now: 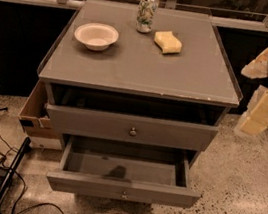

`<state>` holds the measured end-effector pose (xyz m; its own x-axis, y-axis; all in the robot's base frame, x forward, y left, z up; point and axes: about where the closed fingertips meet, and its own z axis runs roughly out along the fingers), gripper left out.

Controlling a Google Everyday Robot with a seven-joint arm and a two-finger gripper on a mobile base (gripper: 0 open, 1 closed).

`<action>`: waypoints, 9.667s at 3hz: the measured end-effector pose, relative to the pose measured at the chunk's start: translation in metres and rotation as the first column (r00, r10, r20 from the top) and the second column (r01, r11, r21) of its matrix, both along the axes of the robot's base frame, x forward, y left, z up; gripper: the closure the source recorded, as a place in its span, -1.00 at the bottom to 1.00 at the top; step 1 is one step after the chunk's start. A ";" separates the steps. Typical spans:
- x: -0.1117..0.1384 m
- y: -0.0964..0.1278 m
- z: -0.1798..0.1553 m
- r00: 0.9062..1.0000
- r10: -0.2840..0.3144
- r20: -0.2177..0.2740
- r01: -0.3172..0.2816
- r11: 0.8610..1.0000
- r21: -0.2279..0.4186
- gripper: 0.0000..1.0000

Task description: Close middle drawer

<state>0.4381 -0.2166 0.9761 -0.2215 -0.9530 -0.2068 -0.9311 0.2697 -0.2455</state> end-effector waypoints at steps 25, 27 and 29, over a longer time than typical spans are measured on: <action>0.126 0.099 -0.609 0.763 0.070 0.643 -0.320 0.905 0.280 1.00; 0.172 0.118 -0.615 0.767 0.117 0.630 -0.354 0.897 0.264 1.00; 0.177 0.125 -0.615 0.776 0.153 0.612 -0.377 0.891 0.255 1.00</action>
Offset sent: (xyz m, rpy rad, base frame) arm -0.0359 0.0301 -0.1847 0.2371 0.0639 -0.0511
